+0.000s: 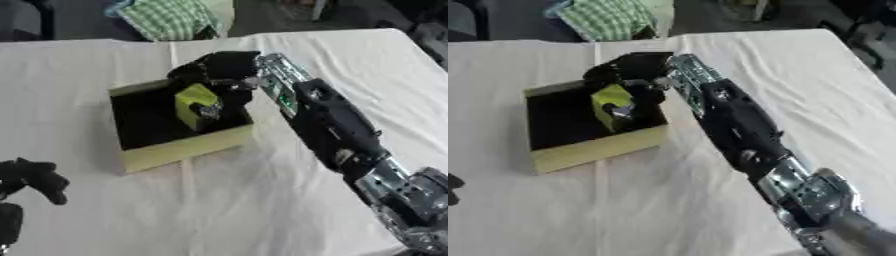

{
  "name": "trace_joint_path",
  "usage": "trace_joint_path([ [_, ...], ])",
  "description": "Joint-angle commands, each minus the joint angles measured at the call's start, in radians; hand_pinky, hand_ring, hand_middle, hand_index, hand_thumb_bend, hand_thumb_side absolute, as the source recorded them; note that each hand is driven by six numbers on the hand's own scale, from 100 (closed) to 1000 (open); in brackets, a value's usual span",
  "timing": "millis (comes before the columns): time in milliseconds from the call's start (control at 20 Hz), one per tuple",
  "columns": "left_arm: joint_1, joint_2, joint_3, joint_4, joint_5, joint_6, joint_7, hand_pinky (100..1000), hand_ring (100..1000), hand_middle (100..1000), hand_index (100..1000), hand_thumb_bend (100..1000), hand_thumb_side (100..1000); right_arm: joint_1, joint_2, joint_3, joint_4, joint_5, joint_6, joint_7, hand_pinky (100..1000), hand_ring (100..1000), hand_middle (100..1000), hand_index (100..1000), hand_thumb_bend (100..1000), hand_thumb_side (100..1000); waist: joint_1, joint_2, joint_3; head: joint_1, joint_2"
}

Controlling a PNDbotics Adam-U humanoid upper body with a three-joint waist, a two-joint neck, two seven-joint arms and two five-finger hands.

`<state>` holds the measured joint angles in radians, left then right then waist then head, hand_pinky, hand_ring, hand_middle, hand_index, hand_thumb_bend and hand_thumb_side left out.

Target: Pick up objects on the table and place them in the box.

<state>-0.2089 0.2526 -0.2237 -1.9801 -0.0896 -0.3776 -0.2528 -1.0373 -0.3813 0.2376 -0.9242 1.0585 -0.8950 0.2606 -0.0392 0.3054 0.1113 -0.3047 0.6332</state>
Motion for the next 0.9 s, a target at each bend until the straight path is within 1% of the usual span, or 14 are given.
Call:
trace_joint_path([
  [50,-0.006,0.003,0.004,-0.020,-0.004,-0.001,0.006,608,471,531,780,100,787,0.000,-0.022,0.019,-0.024,-0.025,-0.012,0.016,822,878,982,1000,100,1000,0.002,-0.012,-0.002,0.006,0.001],
  [300,-0.004,0.003,0.006,-0.020,-0.009,0.001,0.008,608,472,530,780,100,789,0.012,-0.046,0.029,-0.070,-0.088,-0.012,0.040,827,884,988,1000,100,1000,0.000,-0.010,-0.010,0.014,-0.002],
  [550,-0.001,0.004,0.010,-0.020,-0.014,0.002,0.011,608,472,530,779,100,789,0.027,-0.092,0.016,-0.142,-0.180,-0.012,0.059,825,879,983,1000,100,1000,-0.002,-0.008,-0.019,0.025,-0.003],
  [800,-0.004,0.006,0.010,-0.020,-0.009,-0.008,0.015,608,470,528,777,100,780,0.062,-0.165,-0.024,-0.259,-0.295,-0.012,0.061,826,875,980,1000,100,806,-0.005,-0.005,-0.036,0.040,-0.005],
  [900,-0.006,0.007,0.009,-0.020,-0.004,-0.012,0.012,594,469,526,776,100,781,0.087,-0.192,-0.056,-0.297,-0.337,-0.012,0.055,822,869,975,1000,100,728,-0.005,-0.003,-0.043,0.047,-0.008],
])
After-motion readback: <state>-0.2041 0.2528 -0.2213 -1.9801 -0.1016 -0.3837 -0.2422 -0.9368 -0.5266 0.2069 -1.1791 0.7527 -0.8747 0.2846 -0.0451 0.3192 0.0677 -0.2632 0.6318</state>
